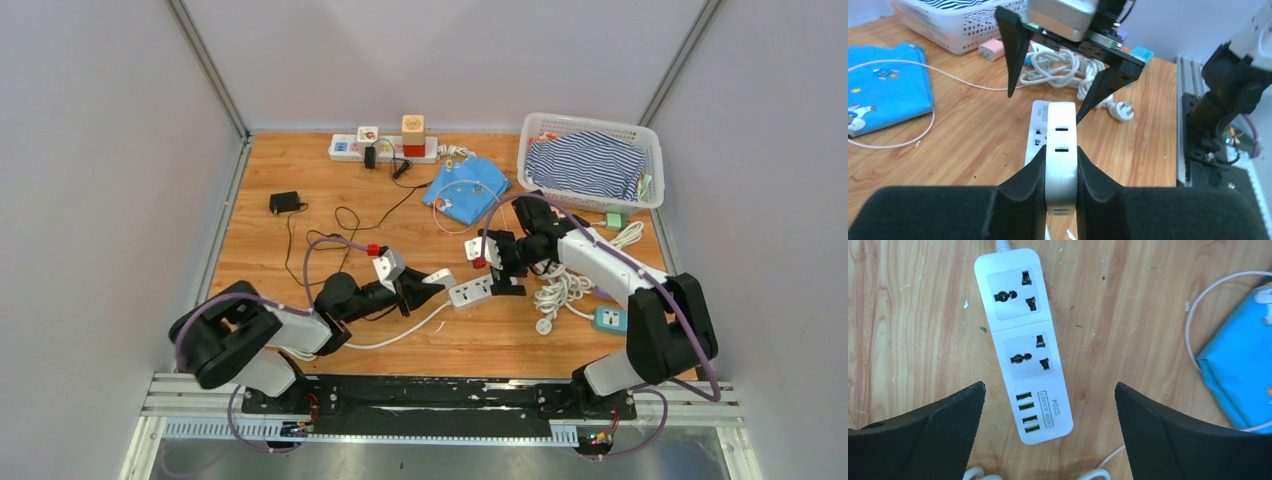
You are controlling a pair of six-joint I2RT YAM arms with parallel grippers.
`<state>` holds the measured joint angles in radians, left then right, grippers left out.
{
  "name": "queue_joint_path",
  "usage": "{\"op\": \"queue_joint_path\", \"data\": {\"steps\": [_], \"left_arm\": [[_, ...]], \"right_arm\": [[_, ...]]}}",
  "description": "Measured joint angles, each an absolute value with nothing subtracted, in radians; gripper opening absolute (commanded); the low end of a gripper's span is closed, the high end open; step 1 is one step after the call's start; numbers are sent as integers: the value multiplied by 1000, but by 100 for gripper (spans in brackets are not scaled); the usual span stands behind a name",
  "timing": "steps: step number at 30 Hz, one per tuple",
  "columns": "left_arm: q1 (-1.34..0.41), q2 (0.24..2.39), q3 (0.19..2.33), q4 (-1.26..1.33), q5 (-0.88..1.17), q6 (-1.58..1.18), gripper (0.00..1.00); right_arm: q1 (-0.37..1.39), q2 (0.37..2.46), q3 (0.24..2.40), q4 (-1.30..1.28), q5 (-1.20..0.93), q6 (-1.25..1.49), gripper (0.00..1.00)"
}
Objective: Pull the plug off the socket
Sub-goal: Remove the plug from the socket, then place the plug at the center of the board.
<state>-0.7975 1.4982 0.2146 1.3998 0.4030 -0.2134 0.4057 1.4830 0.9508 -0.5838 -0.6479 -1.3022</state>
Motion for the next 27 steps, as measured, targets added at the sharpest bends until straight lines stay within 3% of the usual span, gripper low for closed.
{"op": "queue_joint_path", "data": {"steps": [11,13,14,20,27], "left_arm": [[-728,1005,283,825,226,-305,20],[-682,945,283,768,211,-326,2],[-654,918,283,741,205,-339,0],[-481,870,291,662,203,-421,0],[-261,988,371,628,264,-542,0]], "right_arm": [[381,1226,975,-669,-669,-1193,100],[375,1179,975,-680,-676,-1166,100],[372,1149,973,-683,-683,-1150,100],[368,1032,867,-673,-728,-1114,100],[368,1053,814,-672,-739,-1080,100]]}}
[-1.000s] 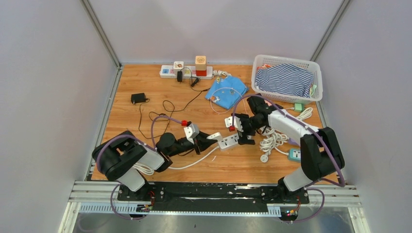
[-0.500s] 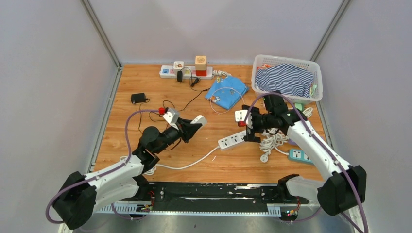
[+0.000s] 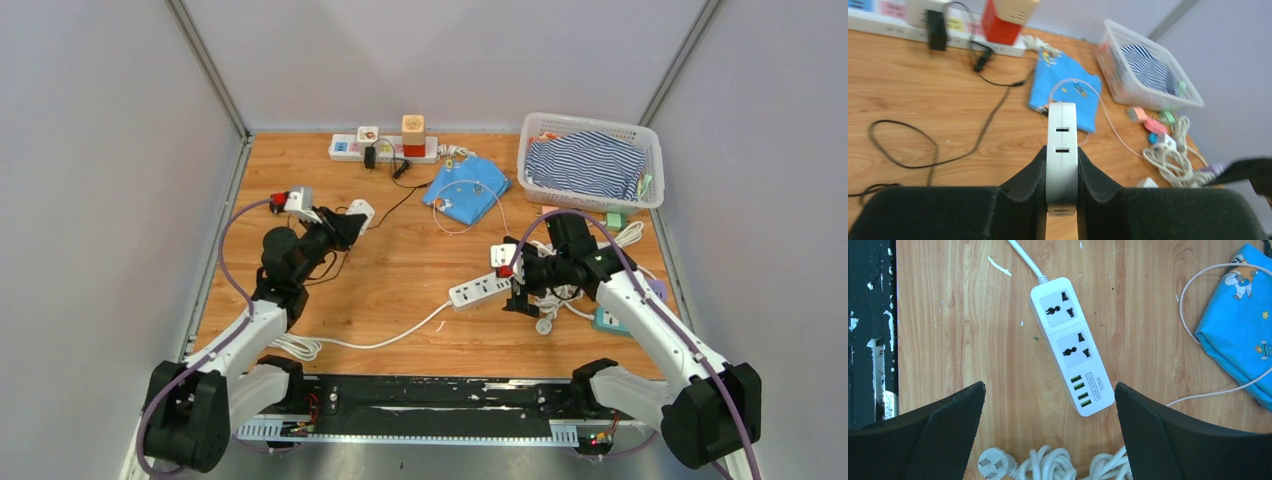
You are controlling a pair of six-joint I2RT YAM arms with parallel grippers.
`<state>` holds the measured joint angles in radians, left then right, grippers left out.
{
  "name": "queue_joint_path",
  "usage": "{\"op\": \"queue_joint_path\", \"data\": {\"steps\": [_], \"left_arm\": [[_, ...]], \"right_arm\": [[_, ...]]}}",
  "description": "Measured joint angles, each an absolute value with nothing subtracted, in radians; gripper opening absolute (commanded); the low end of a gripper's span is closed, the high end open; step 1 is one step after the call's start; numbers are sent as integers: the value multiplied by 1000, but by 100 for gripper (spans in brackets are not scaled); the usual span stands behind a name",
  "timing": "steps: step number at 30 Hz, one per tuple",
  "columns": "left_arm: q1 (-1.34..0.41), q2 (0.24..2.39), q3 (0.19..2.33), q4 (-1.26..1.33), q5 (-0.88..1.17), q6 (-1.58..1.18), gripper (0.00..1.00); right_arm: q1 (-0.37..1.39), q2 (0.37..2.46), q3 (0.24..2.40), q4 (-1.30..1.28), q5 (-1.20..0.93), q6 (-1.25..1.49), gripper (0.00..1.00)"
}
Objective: Pull the plug off the socket
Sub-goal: Place the plug at the center of the board.
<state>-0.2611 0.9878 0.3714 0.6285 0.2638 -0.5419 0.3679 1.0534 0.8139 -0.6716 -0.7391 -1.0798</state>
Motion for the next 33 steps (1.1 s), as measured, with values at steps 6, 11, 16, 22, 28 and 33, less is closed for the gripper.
{"op": "queue_joint_path", "data": {"steps": [6,11,16,22,28,33], "left_arm": [[-73,1058,400,625,253,-638,1],[25,1112,402,625,235,-669,0],[99,1206,419,624,235,-712,0],[136,1314,444,622,219,-759,0],[168,1386,459,620,175,-800,0],[203,1439,477,618,162,-827,0]], "right_arm": [[368,1053,813,-661,-741,-1068,100],[368,1055,810,-649,-741,-1068,100],[371,1066,810,-647,-741,-1069,100],[374,1073,808,-646,-741,-1069,100],[377,1079,807,-646,-741,-1070,100],[377,1080,807,-646,-740,-1070,100]]}}
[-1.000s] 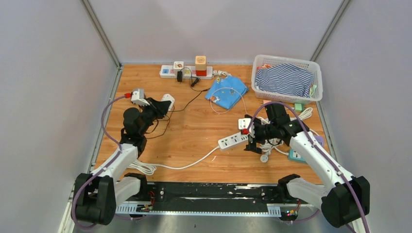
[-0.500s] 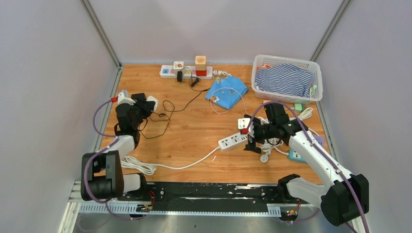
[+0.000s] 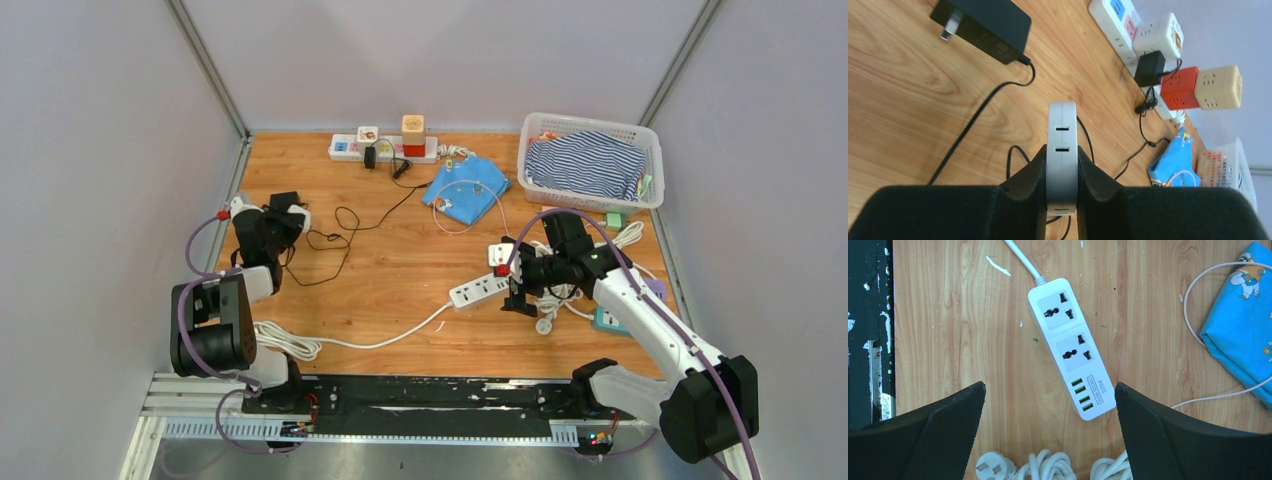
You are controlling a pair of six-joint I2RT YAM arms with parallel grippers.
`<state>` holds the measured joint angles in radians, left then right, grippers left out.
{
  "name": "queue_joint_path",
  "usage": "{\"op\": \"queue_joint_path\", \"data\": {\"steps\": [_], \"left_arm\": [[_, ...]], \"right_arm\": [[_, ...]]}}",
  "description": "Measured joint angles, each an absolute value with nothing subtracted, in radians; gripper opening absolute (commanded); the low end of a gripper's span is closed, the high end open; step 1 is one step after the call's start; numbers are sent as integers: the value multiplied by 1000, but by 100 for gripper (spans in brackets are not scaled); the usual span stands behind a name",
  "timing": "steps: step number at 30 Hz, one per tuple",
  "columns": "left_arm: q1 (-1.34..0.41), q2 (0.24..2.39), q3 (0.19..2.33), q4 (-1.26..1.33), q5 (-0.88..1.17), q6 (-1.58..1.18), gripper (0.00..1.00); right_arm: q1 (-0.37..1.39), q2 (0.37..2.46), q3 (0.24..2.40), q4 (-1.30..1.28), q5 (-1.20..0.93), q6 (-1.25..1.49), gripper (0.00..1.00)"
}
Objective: Pull the plug off the socket
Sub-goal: Place the plug at the center of the board.
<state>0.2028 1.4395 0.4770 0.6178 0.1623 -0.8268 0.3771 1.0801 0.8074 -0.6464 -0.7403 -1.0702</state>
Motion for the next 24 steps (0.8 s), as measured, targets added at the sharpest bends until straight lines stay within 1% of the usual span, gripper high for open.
{"op": "queue_joint_path", "data": {"steps": [11,17,24], "left_arm": [[274,1531,538,618,158,-880,1],[295,1576,570,618,173,-904,8],[313,1631,605,619,192,-930,10]], "right_arm": [[377,1080,807,-646,-741,-1071,100],[377,1080,807,-646,-740,-1071,100],[377,1081,807,-646,-740,-1072,100]]}}
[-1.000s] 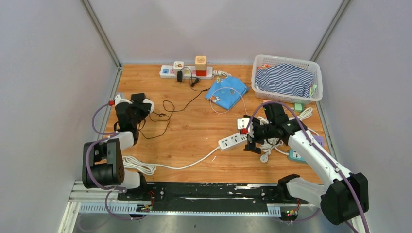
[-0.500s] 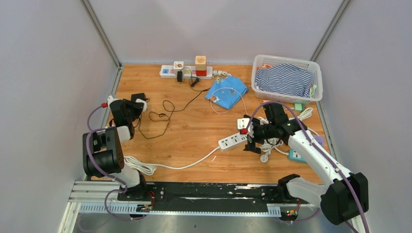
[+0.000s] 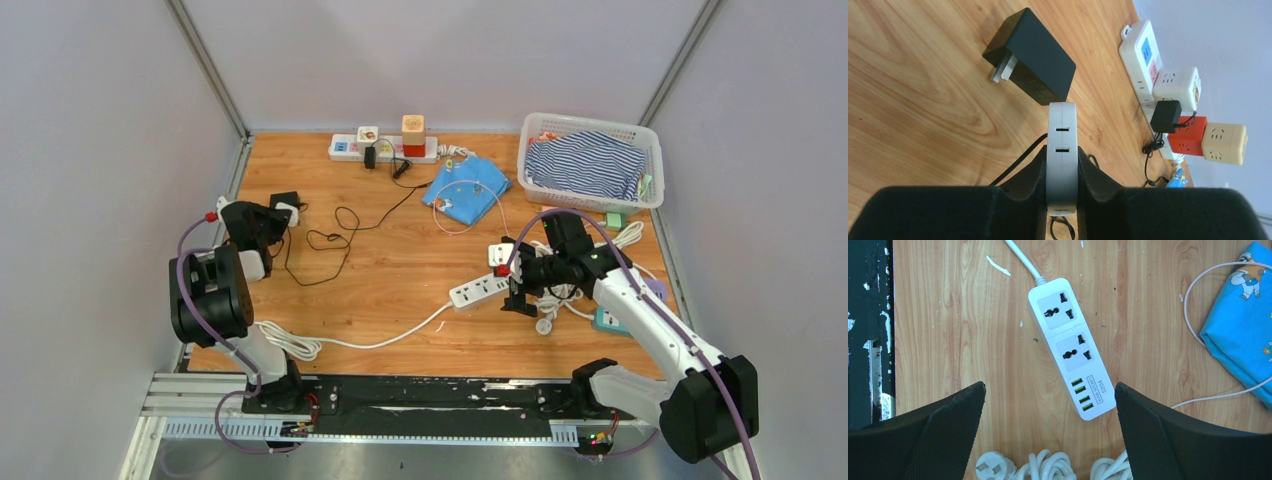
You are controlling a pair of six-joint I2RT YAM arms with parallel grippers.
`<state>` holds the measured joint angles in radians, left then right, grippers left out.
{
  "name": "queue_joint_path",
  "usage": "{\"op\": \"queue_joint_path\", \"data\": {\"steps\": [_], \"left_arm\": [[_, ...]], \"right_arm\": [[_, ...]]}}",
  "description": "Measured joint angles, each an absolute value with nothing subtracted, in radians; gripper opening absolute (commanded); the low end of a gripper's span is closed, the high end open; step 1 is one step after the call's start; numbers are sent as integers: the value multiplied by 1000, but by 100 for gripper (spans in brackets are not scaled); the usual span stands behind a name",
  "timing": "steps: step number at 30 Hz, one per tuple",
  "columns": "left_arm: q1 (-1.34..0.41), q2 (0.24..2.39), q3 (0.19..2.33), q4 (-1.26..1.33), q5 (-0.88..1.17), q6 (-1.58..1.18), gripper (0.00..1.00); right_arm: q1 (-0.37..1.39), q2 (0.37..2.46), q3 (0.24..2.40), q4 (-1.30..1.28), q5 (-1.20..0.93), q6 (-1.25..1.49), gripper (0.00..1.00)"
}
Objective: Pull the plug off the socket
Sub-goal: Place the plug at the center of the board.
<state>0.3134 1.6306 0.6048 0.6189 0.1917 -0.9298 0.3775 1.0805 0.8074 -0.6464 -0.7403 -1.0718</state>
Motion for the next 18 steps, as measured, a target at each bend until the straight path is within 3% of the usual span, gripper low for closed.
{"op": "queue_joint_path", "data": {"steps": [10,18], "left_arm": [[319,1721,631,619,200,-959,14],[326,1753,641,619,201,-978,48]], "right_arm": [[377,1092,807,-647,-740,-1073,100],[377,1096,807,-647,-740,-1074,100]]}}
